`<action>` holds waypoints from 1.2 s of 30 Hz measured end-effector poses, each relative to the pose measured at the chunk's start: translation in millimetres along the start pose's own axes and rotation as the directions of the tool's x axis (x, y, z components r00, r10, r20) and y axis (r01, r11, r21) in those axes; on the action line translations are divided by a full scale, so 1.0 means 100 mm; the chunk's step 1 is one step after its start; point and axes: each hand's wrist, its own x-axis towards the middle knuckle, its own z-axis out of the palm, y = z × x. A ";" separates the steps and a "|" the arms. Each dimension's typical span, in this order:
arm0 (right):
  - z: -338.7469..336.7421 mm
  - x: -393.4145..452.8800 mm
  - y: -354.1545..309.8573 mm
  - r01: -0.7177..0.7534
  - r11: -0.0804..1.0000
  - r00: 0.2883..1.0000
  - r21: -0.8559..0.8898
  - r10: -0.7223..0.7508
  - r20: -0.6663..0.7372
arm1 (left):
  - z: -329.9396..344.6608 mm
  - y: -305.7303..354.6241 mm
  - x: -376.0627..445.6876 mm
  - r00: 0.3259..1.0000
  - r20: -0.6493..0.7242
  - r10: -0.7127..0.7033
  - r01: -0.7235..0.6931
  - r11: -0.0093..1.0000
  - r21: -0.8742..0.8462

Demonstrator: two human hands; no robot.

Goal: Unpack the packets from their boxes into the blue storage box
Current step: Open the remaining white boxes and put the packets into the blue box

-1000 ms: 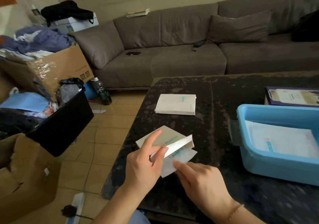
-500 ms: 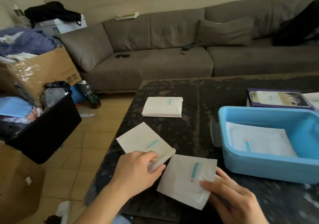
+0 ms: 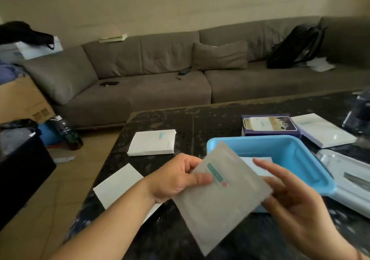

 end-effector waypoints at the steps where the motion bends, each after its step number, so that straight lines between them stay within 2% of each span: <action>1: 0.00 0.03 0.06 0.005 0.997 0.997 0.073 0.001 -0.077 | 0.08 0.00 0.05 0.989 -0.147 0.025 -0.046 0.989 -0.140; 3: 0.01 0.06 0.15 -0.183 0.964 0.976 0.191 0.201 -0.082 | 0.27 0.01 0.17 0.918 -0.396 0.026 -0.173 0.924 -0.340; 5: 0.05 0.13 0.12 -0.324 0.925 0.939 0.200 0.341 -0.053 | 0.47 0.04 0.26 0.848 -0.529 -0.021 -0.229 0.886 -0.403; 10: 0.07 0.25 0.09 -0.328 0.916 0.907 0.232 0.374 -0.194 | 0.71 0.06 0.42 0.766 -0.642 -0.038 -0.282 0.878 -0.387; 15: -0.11 0.31 0.12 -0.306 0.910 0.879 0.279 0.383 -0.283 | 0.58 0.14 0.45 0.766 -0.639 0.067 -0.366 0.863 -0.348; 19: -0.33 0.46 0.10 -0.289 0.935 0.858 0.207 0.349 -0.378 | 0.42 0.20 0.52 0.761 -0.630 0.152 -0.250 0.966 -0.068; 22: -0.52 0.67 0.14 -0.307 0.951 0.851 0.036 0.291 -0.436 | 0.38 0.22 0.64 0.756 -0.620 0.212 -0.135 0.976 0.170; 25: -0.71 0.85 0.20 -0.431 0.900 0.831 -0.062 0.369 -0.417 | 0.30 0.18 0.77 0.655 -0.656 0.376 -0.053 0.888 0.456; 27: -0.79 0.91 0.25 -0.551 0.827 0.799 -0.106 0.488 -0.351 | 0.28 0.12 0.81 0.631 -0.601 0.491 -0.020 0.785 0.620; 28: -0.82 0.93 0.27 -0.609 0.780 0.776 -0.143 0.550 -0.308 | 0.28 0.09 0.82 0.647 -0.554 0.524 0.013 0.719 0.695; 30: -0.85 0.95 0.31 -0.694 0.694 0.719 -0.190 0.658 -0.223 | 0.28 0.06 0.82 0.720 -0.463 0.518 0.070 0.609 0.790; 33: -0.87 0.98 0.35 -0.750 0.629 0.658 -0.205 0.743 -0.122 | 0.27 0.01 0.84 0.854 -0.349 0.386 0.103 0.532 0.840; 36: -0.84 1.01 0.37 -0.749 0.592 0.638 -0.299 0.766 -0.082 | 0.27 0.02 0.87 0.941 -0.261 0.214 0.138 0.461 0.876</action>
